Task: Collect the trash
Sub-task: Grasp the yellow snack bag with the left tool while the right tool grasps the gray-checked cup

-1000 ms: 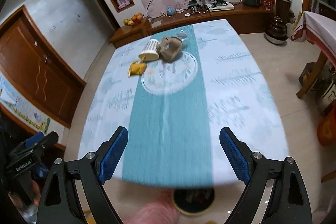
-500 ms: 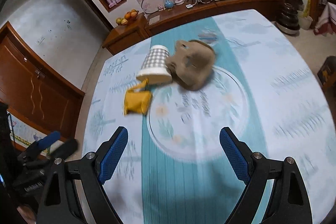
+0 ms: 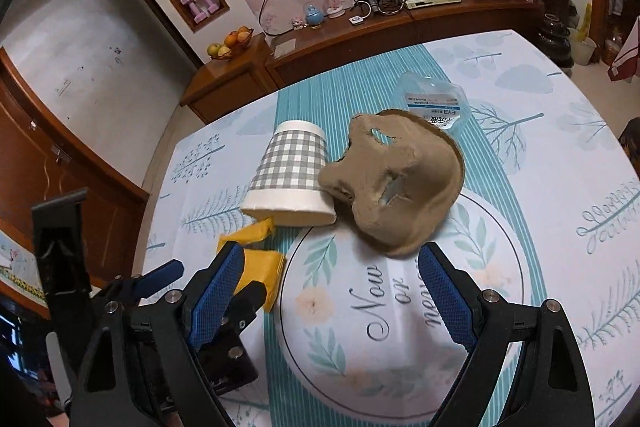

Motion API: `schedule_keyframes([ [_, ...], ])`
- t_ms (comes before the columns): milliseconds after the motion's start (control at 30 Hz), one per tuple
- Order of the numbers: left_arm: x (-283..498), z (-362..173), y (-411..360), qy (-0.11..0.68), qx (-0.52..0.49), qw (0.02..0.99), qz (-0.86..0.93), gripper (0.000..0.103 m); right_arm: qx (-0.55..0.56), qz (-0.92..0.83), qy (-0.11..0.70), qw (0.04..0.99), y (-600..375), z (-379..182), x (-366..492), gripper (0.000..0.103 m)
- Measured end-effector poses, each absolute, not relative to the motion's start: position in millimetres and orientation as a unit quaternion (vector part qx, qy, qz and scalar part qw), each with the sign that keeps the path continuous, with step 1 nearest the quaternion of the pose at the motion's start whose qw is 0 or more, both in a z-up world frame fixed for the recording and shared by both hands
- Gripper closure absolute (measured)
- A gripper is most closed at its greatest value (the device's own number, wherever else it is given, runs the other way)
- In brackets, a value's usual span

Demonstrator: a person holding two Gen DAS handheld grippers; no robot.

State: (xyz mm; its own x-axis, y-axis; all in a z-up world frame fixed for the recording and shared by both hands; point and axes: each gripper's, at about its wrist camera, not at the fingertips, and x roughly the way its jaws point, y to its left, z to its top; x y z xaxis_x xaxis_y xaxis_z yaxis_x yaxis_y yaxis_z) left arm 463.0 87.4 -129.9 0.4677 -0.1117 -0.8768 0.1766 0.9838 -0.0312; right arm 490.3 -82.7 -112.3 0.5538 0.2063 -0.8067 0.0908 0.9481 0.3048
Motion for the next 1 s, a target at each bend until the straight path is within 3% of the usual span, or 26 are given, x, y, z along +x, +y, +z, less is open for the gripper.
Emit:
schedule_keyframes([
  [233,494.6,-159.5,97.3,0.550,0.019,0.833,-0.066,0.006,0.165,0.031,0.472,0.866,-88.1,-122.5,501.0,0.013],
  [367,500.1,-167.4,100.3,0.557,0.005,0.827,-0.073,0.013,0.160,0.040,0.472,0.866,-87.5,-118.4,497.3,0.013],
  [533,502.4,-166.2,105.0,0.553,-0.016,0.828,-0.088,0.046,0.149,0.053,0.473,0.867,-78.3,-115.3,499.2,0.015],
  [633,504.3,-166.0,110.4,0.551,-0.021,0.829,-0.092,0.063,0.144,0.061,0.470,0.869,-70.2,-111.2,502.4,0.018],
  [700,504.7,-163.4,116.2,0.547,-0.022,0.832,-0.089,0.067,0.140,0.066,0.467,0.871,-64.3,-107.3,505.9,0.020],
  [767,503.1,-158.3,123.5,0.542,-0.027,0.836,-0.085,0.081,0.138,0.073,0.463,0.872,-57.4,-102.5,510.6,0.020],
  [1000,503.0,-126.7,165.3,0.512,-0.052,0.856,-0.053,0.082,0.113,0.087,0.455,0.879,-23.3,-88.5,542.0,0.021],
])
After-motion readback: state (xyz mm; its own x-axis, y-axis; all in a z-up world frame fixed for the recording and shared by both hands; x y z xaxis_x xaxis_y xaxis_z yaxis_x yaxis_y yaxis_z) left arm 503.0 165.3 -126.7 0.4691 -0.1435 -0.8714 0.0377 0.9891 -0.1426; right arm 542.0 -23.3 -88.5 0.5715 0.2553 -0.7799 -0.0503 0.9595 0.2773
